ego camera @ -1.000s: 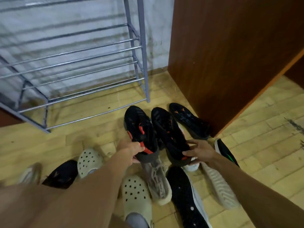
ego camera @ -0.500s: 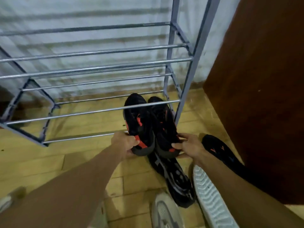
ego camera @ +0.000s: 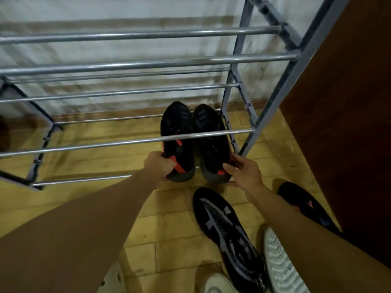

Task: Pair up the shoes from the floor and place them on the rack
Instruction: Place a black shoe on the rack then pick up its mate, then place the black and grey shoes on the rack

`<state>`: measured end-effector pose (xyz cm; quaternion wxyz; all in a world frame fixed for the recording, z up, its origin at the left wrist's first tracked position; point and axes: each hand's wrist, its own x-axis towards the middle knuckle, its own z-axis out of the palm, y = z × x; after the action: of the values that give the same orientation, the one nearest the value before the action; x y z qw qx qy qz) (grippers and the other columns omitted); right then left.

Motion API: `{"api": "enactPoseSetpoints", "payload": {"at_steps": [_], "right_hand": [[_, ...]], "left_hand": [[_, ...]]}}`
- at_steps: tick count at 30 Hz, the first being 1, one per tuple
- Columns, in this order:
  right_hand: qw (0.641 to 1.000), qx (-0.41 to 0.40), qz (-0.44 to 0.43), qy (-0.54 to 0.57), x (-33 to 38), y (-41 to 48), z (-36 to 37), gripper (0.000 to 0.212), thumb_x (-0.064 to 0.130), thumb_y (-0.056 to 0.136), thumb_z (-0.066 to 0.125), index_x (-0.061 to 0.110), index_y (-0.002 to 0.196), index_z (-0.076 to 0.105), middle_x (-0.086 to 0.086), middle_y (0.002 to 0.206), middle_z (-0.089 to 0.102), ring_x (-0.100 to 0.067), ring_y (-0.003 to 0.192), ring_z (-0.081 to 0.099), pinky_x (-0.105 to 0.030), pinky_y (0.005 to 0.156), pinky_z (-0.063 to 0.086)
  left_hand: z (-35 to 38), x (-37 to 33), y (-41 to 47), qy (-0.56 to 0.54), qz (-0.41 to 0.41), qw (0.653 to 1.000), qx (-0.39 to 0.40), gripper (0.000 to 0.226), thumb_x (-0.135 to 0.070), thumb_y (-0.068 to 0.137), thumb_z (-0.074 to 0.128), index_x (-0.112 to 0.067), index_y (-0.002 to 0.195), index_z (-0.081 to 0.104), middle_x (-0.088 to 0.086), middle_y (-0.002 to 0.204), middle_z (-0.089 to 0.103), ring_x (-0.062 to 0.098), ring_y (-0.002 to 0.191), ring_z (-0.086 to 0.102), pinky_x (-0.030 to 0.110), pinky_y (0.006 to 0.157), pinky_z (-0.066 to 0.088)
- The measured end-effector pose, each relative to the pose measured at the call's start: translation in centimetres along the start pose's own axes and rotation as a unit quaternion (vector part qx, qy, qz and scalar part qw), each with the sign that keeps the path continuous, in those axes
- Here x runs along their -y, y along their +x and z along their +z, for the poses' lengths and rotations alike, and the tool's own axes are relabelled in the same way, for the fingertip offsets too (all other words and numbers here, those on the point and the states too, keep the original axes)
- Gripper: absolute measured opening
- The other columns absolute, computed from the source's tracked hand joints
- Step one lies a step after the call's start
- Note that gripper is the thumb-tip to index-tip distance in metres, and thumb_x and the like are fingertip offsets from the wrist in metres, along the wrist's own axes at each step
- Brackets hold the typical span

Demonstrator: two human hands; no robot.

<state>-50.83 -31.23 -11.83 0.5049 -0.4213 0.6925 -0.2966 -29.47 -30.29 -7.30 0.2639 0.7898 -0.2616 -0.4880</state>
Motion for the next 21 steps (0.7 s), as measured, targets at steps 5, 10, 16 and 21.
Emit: {"api": "enactPoseSetpoints", "payload": {"at_steps": [5, 10, 16, 21], "right_hand": [[0.998, 0.028, 0.024, -0.045, 0.9, -2.5, -2.1, 0.042, 0.016, 0.089, 0.067, 0.010, 0.130, 0.059, -0.013, 0.116, 0.066, -0.035, 0.111, 0.062, -0.053, 0.094, 0.052], [0.982, 0.106, 0.072, -0.141, 1.1, -8.0, -5.8, 0.046, 0.023, 0.090, 0.064, 0.012, 0.133, 0.052, -0.003, 0.094, 0.059, -0.026, 0.099, 0.059, -0.042, 0.091, 0.054], [0.957, 0.113, 0.059, -0.261, -1.5, -14.5, -8.9, 0.056, 0.033, 0.087, 0.067, 0.011, 0.135, 0.050, -0.011, 0.130, 0.056, -0.026, 0.117, 0.057, -0.034, 0.093, 0.048], [0.931, 0.156, 0.072, -0.320, -4.3, -17.6, -8.4, 0.069, 0.031, 0.090, 0.064, 0.003, 0.146, 0.035, -0.013, 0.146, 0.042, -0.027, 0.133, 0.044, -0.032, 0.099, 0.039]], "left_hand": [[-0.1, 0.0, -2.9, 0.003, -0.017, 1.000, 0.005, 0.024, -0.015, 0.090, 0.060, -0.005, 0.111, 0.055, 0.016, 0.110, 0.059, 0.031, 0.102, 0.058, 0.040, 0.087, 0.051], [-0.7, 0.7, -8.6, 0.032, 0.026, 0.999, 0.030, 0.029, -0.015, 0.086, 0.065, -0.006, 0.113, 0.058, 0.009, 0.099, 0.054, 0.024, 0.092, 0.050, 0.034, 0.080, 0.047], [0.1, 3.6, -16.9, 0.166, 0.095, 0.977, 0.088, 0.014, -0.017, 0.083, 0.062, -0.014, 0.071, 0.055, 0.001, 0.072, 0.051, 0.018, 0.074, 0.051, 0.031, 0.072, 0.040], [1.9, 6.8, -22.1, 0.190, 0.070, 0.966, 0.163, 0.017, -0.022, 0.085, 0.065, -0.009, 0.096, 0.062, 0.004, 0.093, 0.056, 0.021, 0.090, 0.053, 0.036, 0.084, 0.048]]}}
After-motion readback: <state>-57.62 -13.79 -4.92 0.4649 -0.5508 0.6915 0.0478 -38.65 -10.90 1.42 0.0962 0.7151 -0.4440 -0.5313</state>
